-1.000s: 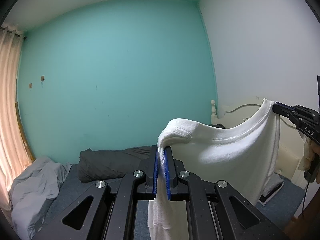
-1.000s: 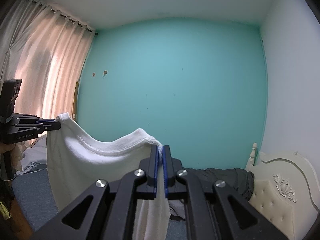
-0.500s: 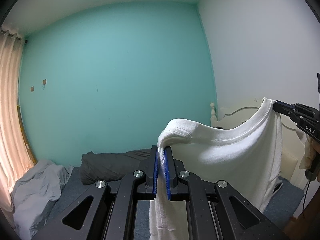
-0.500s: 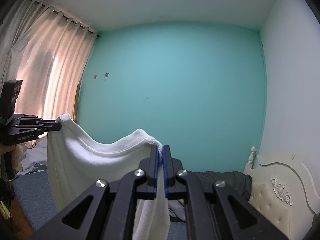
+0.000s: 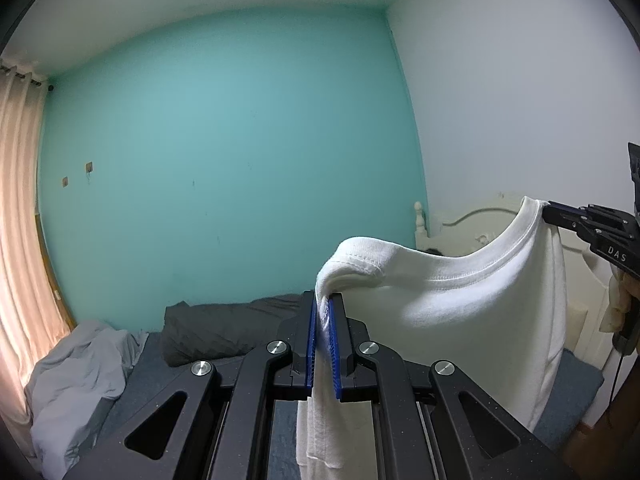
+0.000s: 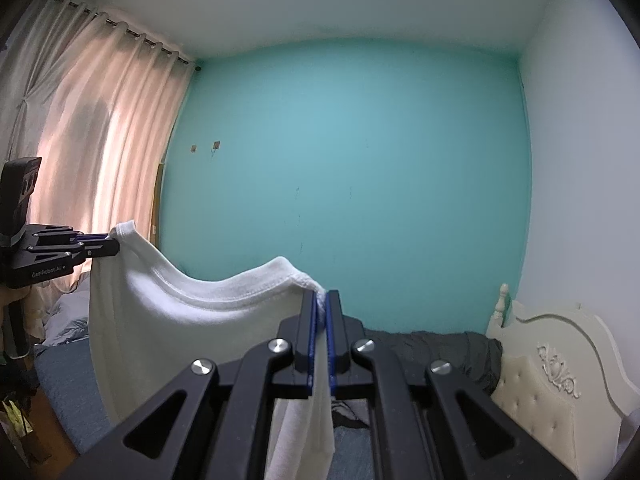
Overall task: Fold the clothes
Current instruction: 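Lift the white shirt up off the bed by both shoulders with both tools, then lower the white shirt flat onto the bed and open both tools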
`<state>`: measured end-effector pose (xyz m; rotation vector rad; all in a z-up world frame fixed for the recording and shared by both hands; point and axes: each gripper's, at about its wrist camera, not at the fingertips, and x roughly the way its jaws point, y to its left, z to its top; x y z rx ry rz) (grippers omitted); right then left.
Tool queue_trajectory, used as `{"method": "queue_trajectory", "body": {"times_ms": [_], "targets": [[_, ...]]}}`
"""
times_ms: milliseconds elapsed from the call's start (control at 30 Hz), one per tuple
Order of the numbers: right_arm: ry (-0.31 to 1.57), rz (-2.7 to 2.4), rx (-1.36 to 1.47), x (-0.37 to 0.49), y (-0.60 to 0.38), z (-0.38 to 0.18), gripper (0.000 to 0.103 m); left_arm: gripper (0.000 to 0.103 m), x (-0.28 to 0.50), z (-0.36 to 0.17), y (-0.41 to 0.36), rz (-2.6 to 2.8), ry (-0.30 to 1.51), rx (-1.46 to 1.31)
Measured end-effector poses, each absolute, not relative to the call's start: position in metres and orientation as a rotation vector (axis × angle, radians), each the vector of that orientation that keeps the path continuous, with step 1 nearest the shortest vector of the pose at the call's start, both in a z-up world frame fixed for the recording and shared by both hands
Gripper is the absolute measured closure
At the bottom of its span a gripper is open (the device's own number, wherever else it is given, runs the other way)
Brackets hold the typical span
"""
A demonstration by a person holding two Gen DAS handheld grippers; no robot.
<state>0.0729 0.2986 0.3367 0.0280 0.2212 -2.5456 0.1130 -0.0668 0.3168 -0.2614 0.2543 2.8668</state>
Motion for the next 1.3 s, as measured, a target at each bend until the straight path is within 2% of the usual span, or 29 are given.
{"method": "queue_trajectory", "body": {"times_ms": [400,700,1033,1300], "targets": [[0.222,-2.546,0.225,-0.019,0.273,0.270,0.099,0.097,-0.015,0.236,-0.054,2.824,0.237,-0.481],[0.217,-2.522,0.487,-0.154,0.230,0.157,0.099,0.097,-0.165,0.107,-0.047,2.791,0.223,-0.723],[0.206,-2.509,0.706,-0.323,0.181,0.019,0.099,0.097,-0.360,-0.044,-0.054,2.746,0.078,-0.987],[0.209,-2.504,0.861,-0.432,0.153,-0.080,0.099,0.097,-0.460,-0.144,-0.045,2.708,0.082,-1.137]]}}
